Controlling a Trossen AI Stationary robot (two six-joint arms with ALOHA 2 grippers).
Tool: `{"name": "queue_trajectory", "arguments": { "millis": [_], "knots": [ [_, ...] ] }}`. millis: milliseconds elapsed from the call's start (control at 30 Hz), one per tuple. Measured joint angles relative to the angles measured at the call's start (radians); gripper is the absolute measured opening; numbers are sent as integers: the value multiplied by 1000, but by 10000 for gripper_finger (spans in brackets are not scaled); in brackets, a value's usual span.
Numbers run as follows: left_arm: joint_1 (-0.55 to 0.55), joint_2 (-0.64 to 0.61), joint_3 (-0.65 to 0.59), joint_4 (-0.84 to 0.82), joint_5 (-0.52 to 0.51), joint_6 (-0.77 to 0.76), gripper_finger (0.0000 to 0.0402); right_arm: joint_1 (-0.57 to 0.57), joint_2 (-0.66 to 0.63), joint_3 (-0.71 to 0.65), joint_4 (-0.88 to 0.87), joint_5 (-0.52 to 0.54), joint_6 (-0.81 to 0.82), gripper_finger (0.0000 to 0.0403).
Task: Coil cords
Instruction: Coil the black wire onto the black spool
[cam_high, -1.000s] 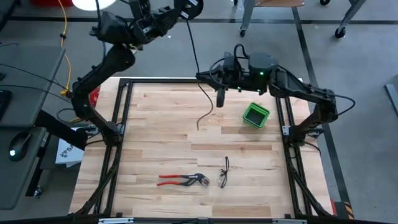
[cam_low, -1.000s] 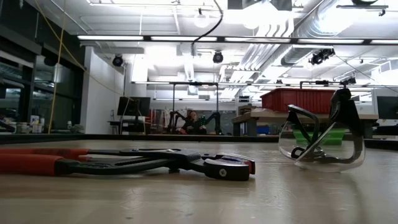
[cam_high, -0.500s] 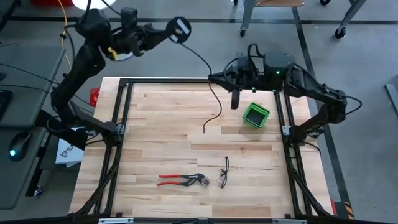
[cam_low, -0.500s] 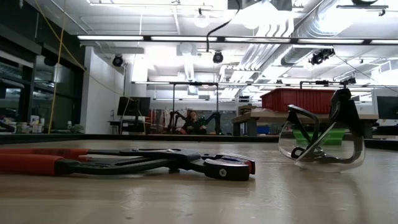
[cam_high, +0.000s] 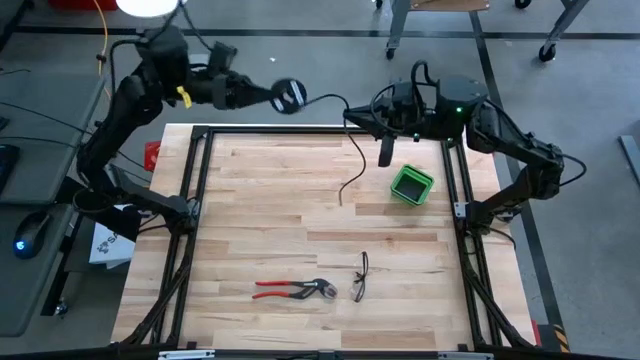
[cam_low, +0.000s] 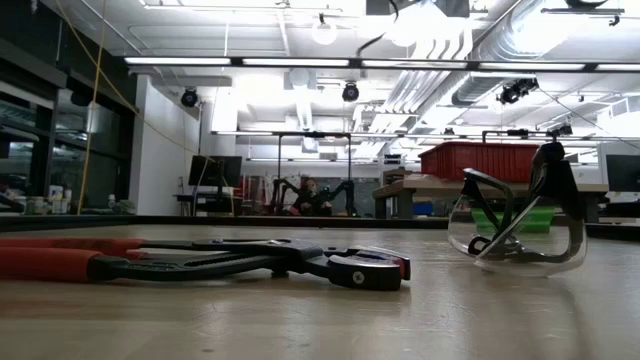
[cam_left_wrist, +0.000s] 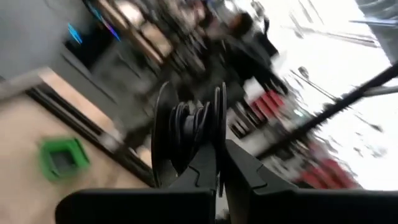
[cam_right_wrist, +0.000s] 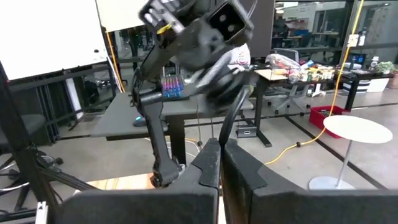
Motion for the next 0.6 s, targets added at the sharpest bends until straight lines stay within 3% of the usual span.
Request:
{"name": "queue_trajectory", "arguments": {
  "millis": [400,600],
  "knots": [
    [-140,127,0,46,178,-94,1,-33,0,0,0,-46,0,0],
    [-183,212,0,322,296,-230,1,-33,0,0,18,-79,3,0]
  ]
}}
